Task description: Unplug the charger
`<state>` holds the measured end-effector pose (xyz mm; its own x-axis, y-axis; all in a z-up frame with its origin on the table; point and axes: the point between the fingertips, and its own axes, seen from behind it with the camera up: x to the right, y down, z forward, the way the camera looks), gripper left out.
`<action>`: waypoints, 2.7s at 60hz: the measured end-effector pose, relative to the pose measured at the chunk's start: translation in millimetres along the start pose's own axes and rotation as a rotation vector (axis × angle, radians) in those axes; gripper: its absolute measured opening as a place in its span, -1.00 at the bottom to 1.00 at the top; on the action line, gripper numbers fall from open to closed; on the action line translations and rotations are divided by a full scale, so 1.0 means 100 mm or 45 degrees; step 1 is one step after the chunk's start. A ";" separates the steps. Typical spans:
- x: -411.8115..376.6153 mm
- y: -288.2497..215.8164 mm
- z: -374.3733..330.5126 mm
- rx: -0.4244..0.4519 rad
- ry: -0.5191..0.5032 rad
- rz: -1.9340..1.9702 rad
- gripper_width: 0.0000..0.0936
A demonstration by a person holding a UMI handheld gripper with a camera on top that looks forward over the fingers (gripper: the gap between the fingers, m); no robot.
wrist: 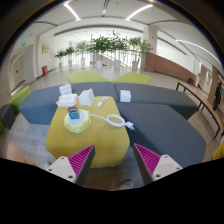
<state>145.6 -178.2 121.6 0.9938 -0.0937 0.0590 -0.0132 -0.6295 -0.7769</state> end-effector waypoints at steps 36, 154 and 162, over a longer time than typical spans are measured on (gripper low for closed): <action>-1.51 -0.41 1.33 0.049 -0.227 0.016 0.72; -0.48 -0.58 0.78 0.140 -0.143 -0.101 0.82; -0.55 -0.49 0.45 0.165 -0.184 -0.138 0.81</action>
<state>96.5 -107.2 128.0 0.9942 0.0869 0.0635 0.0999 -0.5243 -0.8456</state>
